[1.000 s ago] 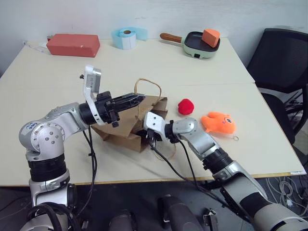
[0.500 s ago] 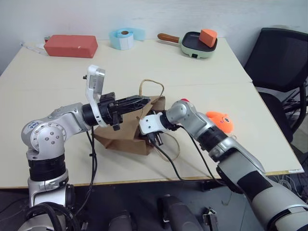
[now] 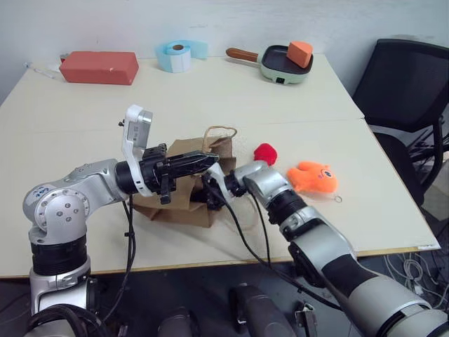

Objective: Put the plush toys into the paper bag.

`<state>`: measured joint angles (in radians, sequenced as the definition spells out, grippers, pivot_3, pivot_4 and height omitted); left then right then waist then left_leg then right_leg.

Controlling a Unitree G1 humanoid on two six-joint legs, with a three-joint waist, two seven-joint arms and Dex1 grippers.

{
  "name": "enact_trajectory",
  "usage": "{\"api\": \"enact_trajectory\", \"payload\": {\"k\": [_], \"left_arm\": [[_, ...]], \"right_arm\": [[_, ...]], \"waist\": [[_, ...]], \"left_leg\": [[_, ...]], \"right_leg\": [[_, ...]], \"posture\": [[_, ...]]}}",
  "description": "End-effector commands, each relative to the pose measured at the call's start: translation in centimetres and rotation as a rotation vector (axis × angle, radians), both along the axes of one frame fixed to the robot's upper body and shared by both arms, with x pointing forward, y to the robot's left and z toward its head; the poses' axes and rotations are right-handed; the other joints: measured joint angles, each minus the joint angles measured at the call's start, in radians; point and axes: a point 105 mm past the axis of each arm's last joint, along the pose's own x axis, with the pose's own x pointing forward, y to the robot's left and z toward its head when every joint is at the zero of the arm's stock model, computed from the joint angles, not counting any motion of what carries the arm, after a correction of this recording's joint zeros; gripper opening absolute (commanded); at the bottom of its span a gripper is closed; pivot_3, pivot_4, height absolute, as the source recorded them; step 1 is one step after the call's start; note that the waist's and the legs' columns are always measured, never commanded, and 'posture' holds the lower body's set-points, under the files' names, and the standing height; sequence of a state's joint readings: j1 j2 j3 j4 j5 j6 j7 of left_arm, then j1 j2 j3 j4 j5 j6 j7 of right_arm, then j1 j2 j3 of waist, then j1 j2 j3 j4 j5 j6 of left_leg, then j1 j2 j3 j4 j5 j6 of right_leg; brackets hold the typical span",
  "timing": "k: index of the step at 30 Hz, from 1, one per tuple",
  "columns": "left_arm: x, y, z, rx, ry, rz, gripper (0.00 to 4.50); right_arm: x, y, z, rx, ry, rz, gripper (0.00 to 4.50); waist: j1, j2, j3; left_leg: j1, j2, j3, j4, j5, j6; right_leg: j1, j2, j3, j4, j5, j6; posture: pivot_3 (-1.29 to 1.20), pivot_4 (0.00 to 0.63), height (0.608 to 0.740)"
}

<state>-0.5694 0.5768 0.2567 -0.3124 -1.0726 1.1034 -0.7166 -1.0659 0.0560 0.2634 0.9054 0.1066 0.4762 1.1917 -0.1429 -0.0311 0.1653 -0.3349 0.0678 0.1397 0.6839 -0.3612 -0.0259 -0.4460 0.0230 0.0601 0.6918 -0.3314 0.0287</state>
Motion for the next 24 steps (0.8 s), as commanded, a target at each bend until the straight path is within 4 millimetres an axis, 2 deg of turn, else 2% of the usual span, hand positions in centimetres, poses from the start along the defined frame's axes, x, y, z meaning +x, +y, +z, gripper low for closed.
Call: {"api": "enact_trajectory", "payload": {"k": [1, 3, 6, 11, 15, 19, 22, 24], "left_arm": [[-0.4, 0.3, 1.4, -0.018, -0.058, 0.003, 0.00], [-0.2, 0.5, 1.8, -0.021, -0.064, 0.007, 0.00], [0.2, 0.8, 2.3, -0.031, -0.081, 0.032, 0.00], [2.5, 2.8, 5.9, -0.181, -0.112, 0.165, 0.00], [3.4, 3.7, 7.8, -0.244, -0.123, 0.206, 0.00], [3.0, 3.0, 7.1, -0.187, -0.134, 0.176, 0.00], [2.7, 2.1, 5.6, -0.134, -0.127, 0.152, 0.00], [2.8, 1.6, 4.3, -0.094, -0.119, 0.156, 0.00]], "right_arm": [[1.3, 1.4, 0.7, 0.048, 0.078, -0.179, 0.02], [1.8, 1.6, 0.2, 0.029, 0.097, -0.244, 0.02], [1.9, 1.4, -1.1, -0.053, -0.009, -0.238, 0.02], [2.4, 0.3, -3.6, -0.240, -0.328, -0.170, 0.02], [2.2, -0.2, -4.5, -0.286, -0.328, -0.167, 0.02], [2.3, -0.5, -4.8, -0.291, -0.283, -0.192, 0.02], [2.5, -0.9, -5.0, -0.304, -0.309, -0.189, 0.02], [2.4, -0.6, -4.1, -0.246, -0.336, -0.182, 0.02]], "waist": [[0.000, 0.000, 0.000], [0.000, 0.000, 0.000], [0.001, 0.000, 0.000], [0.001, 0.000, 0.000], [0.001, 0.000, 0.000], [0.003, 0.000, -0.001], [0.003, 0.002, -0.002], [0.004, 0.002, -0.002]], "left_leg": [[0.000, 0.000, 0.000, 0.000, 0.000, 0.000], [0.000, 0.000, 0.000, 0.000, 0.000, 0.000], [0.000, 0.000, 0.000, 0.000, 0.000, 0.000], [0.000, -0.001, 0.000, 0.000, 0.000, 0.000], [0.002, -0.001, 0.000, 0.000, 0.000, -0.001], [0.002, -0.001, 0.000, 0.000, 0.000, -0.001], [0.002, -0.001, 0.000, 0.000, 0.000, -0.001], [0.002, -0.001, -0.001, 0.000, 0.000, -0.001]], "right_leg": [[0.000, 0.000, 0.000, 0.000, 0.000, 0.000], [0.000, 0.000, 0.000, 0.000, 0.000, 0.000], [0.000, 0.000, 0.000, -0.001, 0.000, 0.000], [0.001, 0.000, 0.000, -0.001, 0.000, 0.000], [0.001, 0.000, 0.000, 0.000, 0.000, 0.000], [0.001, -0.001, 0.000, 0.000, 0.000, 0.000], [0.002, -0.001, -0.001, 0.000, 0.000, 0.000], [0.002, -0.001, -0.001, 0.000, 0.000, 0.000]], "posture": [[0.00, 0.150, 0.740], [0.00, 0.150, 0.740], [0.00, 0.150, 0.740], [0.00, 0.150, 0.740], [0.00, 0.150, 0.740], [0.00, 0.150, 0.740], [0.00, 0.150, 0.740], [0.00, 0.150, 0.740]]}}
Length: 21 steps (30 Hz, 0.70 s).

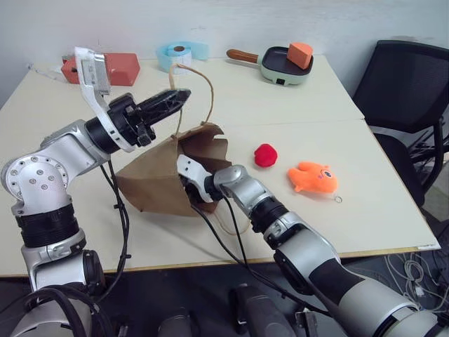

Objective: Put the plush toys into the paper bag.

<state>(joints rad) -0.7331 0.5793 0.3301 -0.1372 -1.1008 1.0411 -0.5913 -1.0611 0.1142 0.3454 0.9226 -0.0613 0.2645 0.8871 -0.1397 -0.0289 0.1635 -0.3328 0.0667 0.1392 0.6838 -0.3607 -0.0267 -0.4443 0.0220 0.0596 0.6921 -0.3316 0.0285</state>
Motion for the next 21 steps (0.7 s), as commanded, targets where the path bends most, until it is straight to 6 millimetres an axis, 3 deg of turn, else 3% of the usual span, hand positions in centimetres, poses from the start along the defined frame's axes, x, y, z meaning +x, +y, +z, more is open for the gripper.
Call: {"api": "enact_trajectory", "payload": {"k": [1, 4, 10, 14, 20, 21], "left_arm": [[-0.6, -0.7, -0.9, 0.058, -0.045, -0.002, 0.00], [-0.4, -0.7, -1.5, 0.067, -0.040, 0.008, 0.00], [-0.2, -0.1, -2.0, 0.081, -0.021, 0.008, 0.00], [-0.2, 0.1, -2.0, 0.089, -0.007, -0.011, 0.00], [-0.2, 0.1, -2.2, 0.100, 0.009, -0.029, 0.00], [-0.2, 0.1, -2.2, 0.104, 0.013, -0.033, 0.00]], "right_arm": [[0.3, -2.1, -2.1, -0.030, 0.014, -0.046, 0.02], [-0.3, -1.8, 0.1, 0.083, -0.022, -0.001, 0.02], [-0.9, -4.1, 2.5, 0.129, -0.124, 0.003, 0.02], [-1.5, -7.0, 3.8, 0.168, -0.125, -0.055, 0.02], [-3.9, -12.1, 5.6, 0.235, -0.115, -0.195, 0.02], [-4.3, -13.3, 6.1, 0.264, -0.104, -0.249, 0.18]], "waist": [[0.001, 0.000, 0.000], [0.004, 0.000, 0.000], [0.004, 0.000, 0.000], [0.003, 0.000, 0.001], [0.015, -0.001, 0.001], [0.017, -0.001, 0.001]], "left_leg": [[0.000, 0.000, 0.000, 0.000, 0.000, 0.000], [-0.002, 0.000, -0.001, 0.000, 0.000, 0.000], [-0.003, 0.000, -0.001, -0.001, 0.000, 0.000], [-0.003, 0.000, -0.001, -0.002, 0.000, 0.000], [-0.004, 0.000, -0.002, -0.003, 0.000, 0.000], [-0.004, 0.000, -0.002, -0.003, 0.000, 0.000]], "right_leg": [[0.000, 0.000, 0.000, 0.000, 0.000, 0.000], [0.000, 0.000, 0.000, -0.001, 0.000, 0.000], [-0.001, 0.000, -0.001, -0.003, 0.000, 0.000], [-0.001, 0.000, -0.001, -0.003, 0.000, 0.000], [-0.002, 0.000, -0.001, -0.004, 0.000, 0.000], [-0.002, 0.000, -0.001, -0.005, 0.000, 0.000]], "posture": [[0.00, 0.150, 0.740], [0.00, 0.150, 0.740], [0.00, 0.150, 0.740], [0.00, 0.150, 0.740], [0.00, 0.150, 0.740], [0.00, 0.150, 0.740]]}}
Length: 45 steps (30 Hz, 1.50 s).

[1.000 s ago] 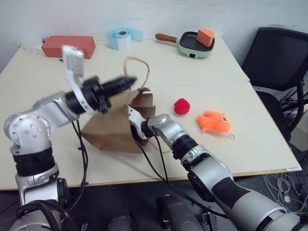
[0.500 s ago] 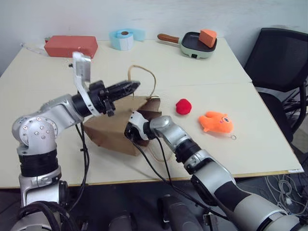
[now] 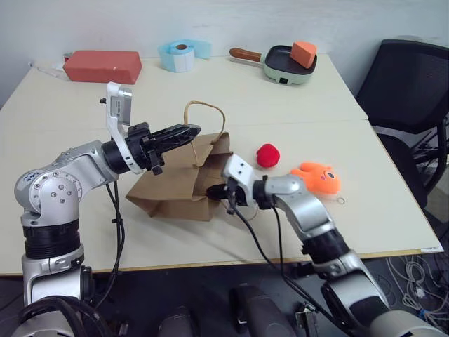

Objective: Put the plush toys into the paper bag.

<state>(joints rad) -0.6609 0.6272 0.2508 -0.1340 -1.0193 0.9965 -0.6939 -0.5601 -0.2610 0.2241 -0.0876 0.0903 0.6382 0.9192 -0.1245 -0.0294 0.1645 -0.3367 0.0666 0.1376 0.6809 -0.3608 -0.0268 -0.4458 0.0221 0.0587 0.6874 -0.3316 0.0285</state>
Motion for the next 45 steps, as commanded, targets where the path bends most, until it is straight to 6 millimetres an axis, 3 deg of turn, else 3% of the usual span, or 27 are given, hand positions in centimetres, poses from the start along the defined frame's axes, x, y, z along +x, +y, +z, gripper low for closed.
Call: {"api": "enact_trajectory", "payload": {"k": [1, 3, 6, 11, 14, 18, 24, 33, 36, 42, 45], "left_arm": [[-0.3, 0.1, 0.6, 0.008, -0.022, -0.021, 0.00], [-0.3, 0.2, 0.6, 0.012, -0.018, -0.025, 0.00], [-0.4, 0.4, 0.6, 0.021, -0.014, -0.031, 0.00], [-0.3, 0.6, 0.4, 0.028, -0.007, -0.039, 0.00], [-0.2, 0.4, 0.4, 0.027, -0.008, -0.044, 0.00], [-0.2, 0.2, 0.6, 0.027, -0.014, -0.052, 0.00], [-0.4, 0.1, 0.5, 0.044, -0.026, -0.046, 0.00], [-0.3, 0.1, 0.3, 0.086, -0.059, -0.014, 0.00], [-0.3, 0.2, 0.4, 0.087, -0.063, -0.006, 0.00], [-0.4, 0.5, 0.0, 0.092, -0.058, 0.006, 0.00], [-0.4, 0.6, 0.0, 0.094, -0.058, 0.009, 0.00]], "right_arm": [[-1.4, -3.1, 3.3, 0.125, -0.013, -0.121, 0.39], [-2.8, -7.2, 3.7, 0.208, 0.041, -0.287, 0.85], [-5.7, -13.4, 3.1, 0.269, 0.113, -0.549, 1.90], [-10.4, -19.5, 1.4, 0.295, 0.204, -0.846, 3.62], [-11.2, -21.1, 0.5, 0.324, 0.249, -0.946, 4.46], [-10.1, -22.2, -0.4, 0.385, 0.287, -1.027, 4.46], [-5.4, -22.2, -1.7, 0.522, 0.365, -1.105, 4.46], [1.1, -20.0, -2.7, 0.705, 0.424, -1.162, 4.46], [2.0, -19.8, -2.6, 0.742, 0.411, -1.183, 3.89], [2.0, -20.4, -2.1, 0.747, 0.343, -1.200, 1.88], [1.2, -20.5, -0.6, 0.698, 0.231, -1.129, 0.97]], "waist": [[0.006, 0.000, 0.000], [0.018, 0.000, 0.000], [0.042, 0.000, 0.000], [0.045, 0.000, 0.000], [0.035, 0.000, 0.000], [0.033, 0.000, 0.000], [0.039, 0.001, 0.001], [0.036, 0.001, 0.001], [0.034, 0.001, 0.001], [0.030, 0.001, 0.001], [0.033, 0.001, 0.001]], "left_leg": [[0.000, 0.000, 0.000, 0.000, 0.000, 0.000], [0.000, 0.000, 0.000, -0.001, 0.000, 0.000], [-0.001, 0.000, 0.000, -0.003, 0.000, 0.000], [0.000, -0.001, 0.000, -0.008, 0.000, 0.000], [0.002, -0.001, 0.001, -0.009, 0.000, 0.000], [0.003, -0.001, 0.002, -0.010, 0.000, -0.001], [0.002, -0.001, 0.003, -0.011, 0.001, 0.000], [0.002, -0.001, 0.004, -0.014, 0.001, 0.000], [0.002, -0.001, 0.004, -0.014, 0.001, 0.000], [0.002, -0.001, 0.004, -0.014, 0.001, 0.000], [0.002, -0.001, 0.004, -0.014, 0.001, 0.000]], "right_leg": [[0.000, 0.000, 0.000, 0.000, 0.000, 0.000], [0.000, 0.000, 0.000, -0.001, 0.000, 0.000], [0.000, 0.000, 0.000, -0.004, 0.000, 0.000], [0.001, 0.000, 0.000, -0.007, 0.000, 0.000], [0.001, 0.001, 0.002, -0.007, 0.000, 0.000], [0.001, 0.002, 0.003, -0.007, 0.000, 0.000], [0.000, 0.002, 0.003, -0.007, 0.000, 0.000], [-0.001, 0.002, 0.004, -0.010, 0.000, 0.000], [-0.001, 0.002, 0.004, -0.010, 0.000, 0.000], [-0.001, 0.002, 0.004, -0.009, 0.000, 0.000], [-0.001, 0.002, 0.004, -0.010, 0.000, 0.000]], "posture": [[0.00, 0.150, 0.740], [0.00, 0.150, 0.740], [0.00, 0.150, 0.740], [0.00, 0.150, 0.740], [0.00, 0.150, 0.740], [0.00, 0.150, 0.740], [0.00, 0.150, 0.740], [0.00, 0.150, 0.740], [0.00, 0.150, 0.740], [0.00, 0.150, 0.740], [0.00, 0.150, 0.740]]}}
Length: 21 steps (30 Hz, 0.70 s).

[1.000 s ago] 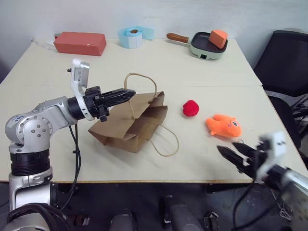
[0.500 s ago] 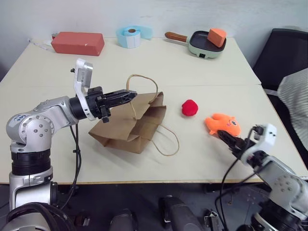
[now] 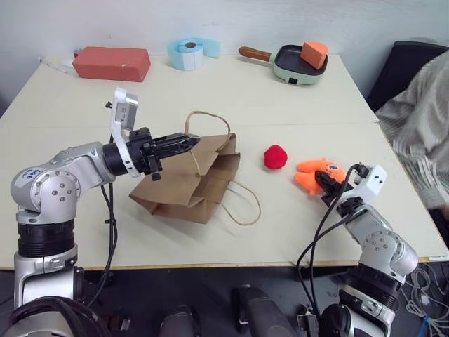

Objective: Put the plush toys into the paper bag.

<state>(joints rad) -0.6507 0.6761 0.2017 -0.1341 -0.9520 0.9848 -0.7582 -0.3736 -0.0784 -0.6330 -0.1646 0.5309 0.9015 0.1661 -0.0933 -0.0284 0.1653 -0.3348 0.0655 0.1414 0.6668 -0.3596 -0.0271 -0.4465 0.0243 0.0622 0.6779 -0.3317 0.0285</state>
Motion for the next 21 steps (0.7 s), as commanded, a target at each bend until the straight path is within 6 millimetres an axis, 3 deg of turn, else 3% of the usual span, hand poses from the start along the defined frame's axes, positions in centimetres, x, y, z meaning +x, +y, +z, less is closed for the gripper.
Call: {"api": "enact_trajectory", "payload": {"k": [1, 3, 5, 7, 13, 17, 21], "left_arm": [[-0.4, 0.4, 1.1, -0.002, -0.062, 0.015, 0.00], [-0.3, 0.5, 1.2, -0.005, -0.062, 0.017, 0.00], [-0.3, 0.6, 1.3, -0.007, -0.063, 0.018, 0.00], [-0.2, 0.6, 1.5, -0.013, -0.065, 0.015, 0.00], [-0.3, -0.1, 2.2, -0.033, -0.077, -0.018, 0.00], [-0.6, -0.6, 2.5, -0.042, -0.086, -0.048, 0.00], [-0.8, -0.9, 2.1, -0.029, -0.086, -0.061, 0.00]], "right_arm": [[-1.1, -0.2, 2.4, -0.096, -0.115, 0.052, 0.73], [-2.2, 0.9, 4.9, -0.114, -0.230, 0.157, 0.28], [-3.8, 3.8, 7.7, -0.155, -0.336, 0.369, 0.16], [-4.7, 6.4, 8.7, -0.177, -0.361, 0.530, 0.16], [-3.8, 12.0, 8.5, -0.227, -0.309, 0.730, 0.16], [-2.4, 16.7, 6.3, -0.310, -0.207, 0.846, 0.16], [-2.1, 19.2, 6.9, -0.328, -0.218, 0.949, 0.16]], "waist": [[0.005, 0.000, 0.000], [0.007, 0.001, 0.001], [0.007, 0.004, 0.003], [0.003, 0.005, 0.003], [-0.005, 0.004, 0.003], [-0.006, 0.004, 0.003], [-0.004, 0.004, 0.003]], "left_leg": [[0.000, 0.000, 0.000, 0.000, 0.000, 0.000], [0.000, 0.000, 0.000, 0.000, 0.000, 0.000], [0.000, 0.000, 0.000, 0.000, 0.000, 0.000], [0.000, 0.000, 0.001, 0.000, 0.000, 0.000], [0.000, 0.001, -0.001, 0.000, 0.001, -0.001], [-0.001, 0.001, 0.000, 0.000, 0.001, -0.001], [-0.002, 0.001, -0.001, -0.001, 0.001, -0.001]], "right_leg": [[0.000, 0.000, 0.000, 0.000, 0.000, 0.000], [0.000, 0.000, 0.000, -0.001, 0.000, 0.000], [0.000, 0.000, 0.000, -0.001, 0.000, 0.000], [0.000, 0.000, 0.000, -0.001, 0.000, 0.000], [0.000, 0.001, 0.000, 0.001, 0.000, 0.000], [0.000, 0.001, 0.000, -0.001, 0.000, 0.000], [-0.002, 0.001, 0.000, -0.001, 0.000, 0.000]], "posture": [[0.00, 0.150, 0.740], [0.00, 0.150, 0.740], [0.00, 0.150, 0.740], [0.00, 0.150, 0.740], [0.00, 0.150, 0.740], [0.00, 0.150, 0.740], [0.00, 0.150, 0.740]]}}
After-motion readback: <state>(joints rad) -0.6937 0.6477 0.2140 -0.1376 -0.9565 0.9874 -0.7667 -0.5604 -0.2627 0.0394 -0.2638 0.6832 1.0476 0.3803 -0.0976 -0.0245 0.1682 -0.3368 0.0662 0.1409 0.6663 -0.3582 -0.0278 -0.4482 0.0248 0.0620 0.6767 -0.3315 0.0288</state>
